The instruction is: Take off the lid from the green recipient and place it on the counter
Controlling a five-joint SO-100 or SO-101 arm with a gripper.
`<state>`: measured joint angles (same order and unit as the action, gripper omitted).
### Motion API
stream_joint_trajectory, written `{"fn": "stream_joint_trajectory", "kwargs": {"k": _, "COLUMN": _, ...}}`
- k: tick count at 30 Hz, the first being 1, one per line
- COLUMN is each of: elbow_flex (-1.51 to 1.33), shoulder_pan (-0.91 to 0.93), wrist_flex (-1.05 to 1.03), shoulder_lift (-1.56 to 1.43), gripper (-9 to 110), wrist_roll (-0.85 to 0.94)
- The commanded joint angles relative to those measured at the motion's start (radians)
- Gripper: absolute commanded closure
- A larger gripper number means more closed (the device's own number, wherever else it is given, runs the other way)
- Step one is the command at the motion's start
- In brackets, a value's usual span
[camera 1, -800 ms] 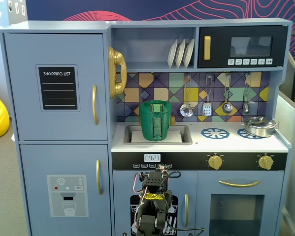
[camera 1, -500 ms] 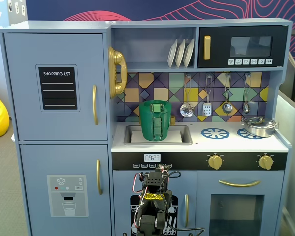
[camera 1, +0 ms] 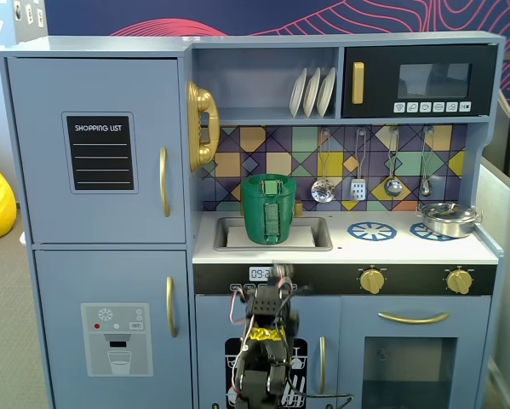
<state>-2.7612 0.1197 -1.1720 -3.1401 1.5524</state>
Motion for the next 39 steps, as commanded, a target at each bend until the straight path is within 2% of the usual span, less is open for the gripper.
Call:
{"fn": "stream_joint_trajectory", "kwargs": {"k": 1, "elbow_flex": 0.347, "shoulder_pan": 0.035, "wrist_flex": 0.209, "shoulder_lift": 0.114, "gripper": 101, "wrist_roll": 0.018}}
{"fn": "stream_joint_trajectory", "kwargs": {"k": 5, "elbow_flex": 0.531, "shoulder_pan": 0.04, "wrist_flex": 0.505, "shoulder_lift": 0.25, "gripper": 101, "wrist_roll": 0.098}}
{"fn": "stream_joint_trajectory", "kwargs": {"k": 9, "elbow_flex": 0.632, "shoulder_pan": 0.014, "wrist_flex": 0.693, "shoulder_lift": 0.327, "gripper": 79, "wrist_roll": 0.021}}
{"fn": "stream_joint_trajectory", "kwargs": {"k": 11, "elbow_flex": 0.632, "shoulder_pan": 0.014, "wrist_flex": 0.772, "shoulder_lift": 0.348, "gripper": 61, "wrist_roll": 0.0}}
{"fn": "stream_joint_trajectory", "kwargs": {"k": 13, "elbow_flex": 0.626, "shoulder_pan": 0.015, "wrist_flex": 0.845, "shoulder_lift": 0.37, "gripper": 50, "wrist_roll": 0.015}}
{"fn": "stream_joint_trajectory", "kwargs": {"k": 16, "elbow_flex": 0.65, "shoulder_pan": 0.011, "wrist_flex": 0.881, "shoulder_lift": 0.413, "gripper": 46, "wrist_roll": 0.049}}
{"fn": "stream_joint_trajectory", "kwargs": {"k": 22, "elbow_flex": 0.718, "shoulder_pan": -0.023, "wrist_flex": 0.893, "shoulder_lift": 0.489, "gripper": 46, "wrist_roll": 0.118}}
{"fn": "stream_joint_trajectory", "kwargs": {"k": 39, "elbow_flex": 0.888, "shoulder_pan": -0.048, "wrist_flex": 0.988, "shoulder_lift": 0.776, "gripper": 48, "wrist_roll": 0.15}}
